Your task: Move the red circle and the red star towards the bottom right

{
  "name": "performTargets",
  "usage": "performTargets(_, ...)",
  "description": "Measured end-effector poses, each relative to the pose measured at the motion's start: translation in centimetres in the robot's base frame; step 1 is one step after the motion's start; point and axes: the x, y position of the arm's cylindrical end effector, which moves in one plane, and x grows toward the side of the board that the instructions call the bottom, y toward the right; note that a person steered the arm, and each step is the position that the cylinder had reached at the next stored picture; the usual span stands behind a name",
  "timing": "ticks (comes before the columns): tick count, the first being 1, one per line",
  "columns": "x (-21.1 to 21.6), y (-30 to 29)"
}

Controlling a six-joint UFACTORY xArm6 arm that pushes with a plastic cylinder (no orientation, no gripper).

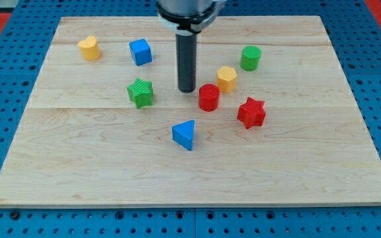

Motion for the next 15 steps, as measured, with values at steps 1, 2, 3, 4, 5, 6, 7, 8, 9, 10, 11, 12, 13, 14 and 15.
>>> performTargets(1,1.7,0.0)
performTargets(2,3.2,3.7)
performTargets(3,3.0,4.3)
performTargets(4,1.2,3.2)
performTargets(5,-0.1,5.1)
performTargets(6,-0.1,8.1)
performTargets(7,1.6,8.1)
performTargets(8,2.3,8.1)
performTargets(9,2.3,6.4)
performTargets(10,2.6,2.6)
performTargets(11,3.4,3.6)
performTargets(12,3.4,6.9)
performTargets(13,3.7,8.0)
performTargets(14,3.8,7.6)
performTargets(15,3.8,10.8)
